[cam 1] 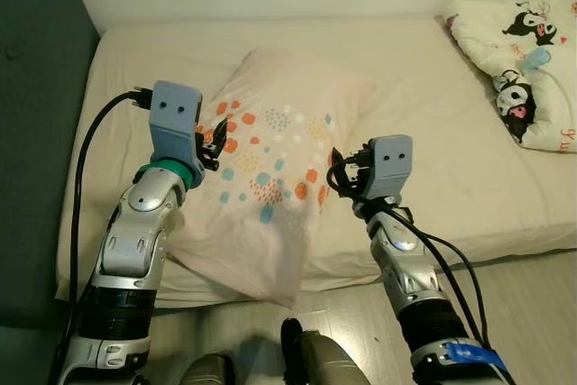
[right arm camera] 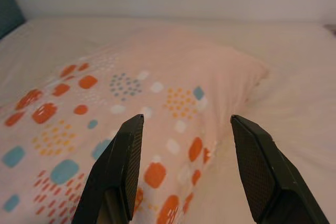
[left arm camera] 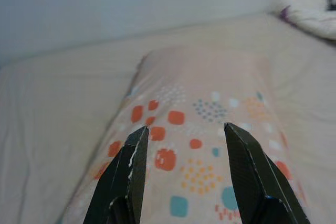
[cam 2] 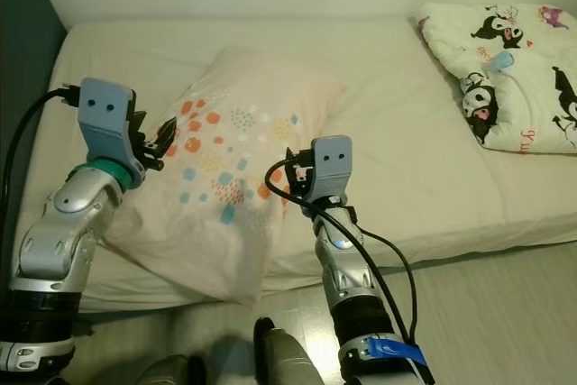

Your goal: Clean up the room

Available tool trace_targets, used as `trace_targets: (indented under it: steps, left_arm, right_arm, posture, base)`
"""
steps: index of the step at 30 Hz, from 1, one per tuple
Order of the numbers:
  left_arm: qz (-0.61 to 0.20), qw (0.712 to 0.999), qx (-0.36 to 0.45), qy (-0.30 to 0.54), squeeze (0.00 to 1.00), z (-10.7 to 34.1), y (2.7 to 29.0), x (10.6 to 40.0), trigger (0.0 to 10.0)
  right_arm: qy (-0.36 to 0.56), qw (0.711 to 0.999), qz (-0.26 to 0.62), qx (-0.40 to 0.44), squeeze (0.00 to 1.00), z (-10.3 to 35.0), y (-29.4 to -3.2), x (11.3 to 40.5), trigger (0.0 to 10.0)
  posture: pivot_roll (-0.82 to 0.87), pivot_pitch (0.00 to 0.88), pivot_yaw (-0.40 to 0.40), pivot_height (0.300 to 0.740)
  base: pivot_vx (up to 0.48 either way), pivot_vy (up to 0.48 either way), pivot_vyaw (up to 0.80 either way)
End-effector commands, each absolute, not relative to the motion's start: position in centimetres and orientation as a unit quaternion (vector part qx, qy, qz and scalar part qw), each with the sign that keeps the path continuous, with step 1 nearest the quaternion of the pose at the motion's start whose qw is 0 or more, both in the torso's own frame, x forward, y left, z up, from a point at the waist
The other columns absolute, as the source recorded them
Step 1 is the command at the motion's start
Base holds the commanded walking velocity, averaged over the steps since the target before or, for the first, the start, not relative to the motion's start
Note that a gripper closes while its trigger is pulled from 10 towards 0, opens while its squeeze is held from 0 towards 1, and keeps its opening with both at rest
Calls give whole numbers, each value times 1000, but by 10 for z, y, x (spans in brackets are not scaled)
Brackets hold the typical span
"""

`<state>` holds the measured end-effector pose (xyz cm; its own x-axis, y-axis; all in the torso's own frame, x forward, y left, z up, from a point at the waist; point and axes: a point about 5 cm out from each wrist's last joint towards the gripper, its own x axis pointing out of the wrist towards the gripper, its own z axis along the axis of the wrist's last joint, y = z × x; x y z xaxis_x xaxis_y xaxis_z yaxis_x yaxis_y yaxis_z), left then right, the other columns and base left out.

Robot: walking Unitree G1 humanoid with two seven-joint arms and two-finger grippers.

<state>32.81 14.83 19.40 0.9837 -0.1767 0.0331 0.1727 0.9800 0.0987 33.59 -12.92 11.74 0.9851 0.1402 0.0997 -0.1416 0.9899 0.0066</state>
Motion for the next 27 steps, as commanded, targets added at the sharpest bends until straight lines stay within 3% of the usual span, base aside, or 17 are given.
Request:
trace_targets:
  steps: [1,21,27]
  left_arm:
    - [-88,995,43,-4,0,187,150,325,10000]
    - [-83,996,43,9,0,182,150,326,10000]
    - [-84,995,48,8,0,182,149,327,10000]
  right_arm:
    - [-34,997,69,9,0,110,-129,333,10000]
    - [-23,999,48,9,0,106,-134,334,10000]
    - [-21,999,36,28,0,105,-137,334,10000]
  posture:
    - [5,153,3,740]
    - [1,155,6,740]
    - [-3,151,9,740]
  base:
    - [0,0,638]
    - [0,0,393]
    - [0,0,0]
